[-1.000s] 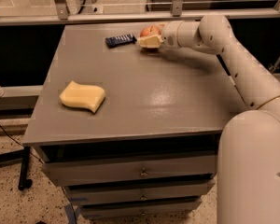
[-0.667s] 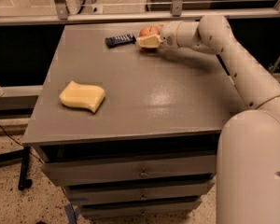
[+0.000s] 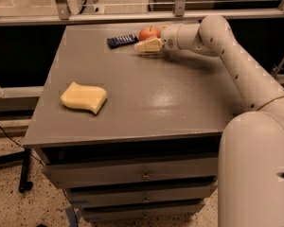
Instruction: Move apple near rxbar blueberry
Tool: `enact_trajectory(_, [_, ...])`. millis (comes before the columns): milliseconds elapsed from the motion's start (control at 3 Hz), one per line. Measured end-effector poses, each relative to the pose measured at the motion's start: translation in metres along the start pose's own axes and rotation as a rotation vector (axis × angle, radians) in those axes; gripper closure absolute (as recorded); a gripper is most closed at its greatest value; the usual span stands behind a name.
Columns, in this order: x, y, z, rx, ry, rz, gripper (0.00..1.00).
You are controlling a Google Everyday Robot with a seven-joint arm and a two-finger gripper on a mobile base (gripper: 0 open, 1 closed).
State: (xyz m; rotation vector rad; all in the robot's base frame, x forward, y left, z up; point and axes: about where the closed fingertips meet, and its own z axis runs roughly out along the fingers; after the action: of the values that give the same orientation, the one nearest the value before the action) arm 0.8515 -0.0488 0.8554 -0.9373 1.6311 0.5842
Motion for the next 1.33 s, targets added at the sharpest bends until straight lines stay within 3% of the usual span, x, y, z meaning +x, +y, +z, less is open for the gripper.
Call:
enact_trajectory(333, [0.001, -0.001, -0.004, 0.001, -0.001, 0.010, 0.00])
enact_trajectory(667, [-0.002, -0.006, -0.026, 0.018, -0.006, 0.011, 0.00])
enact_trajectory(1333, [0.001, -0.037, -0.141, 0.091, -0.056, -0.029, 0.00])
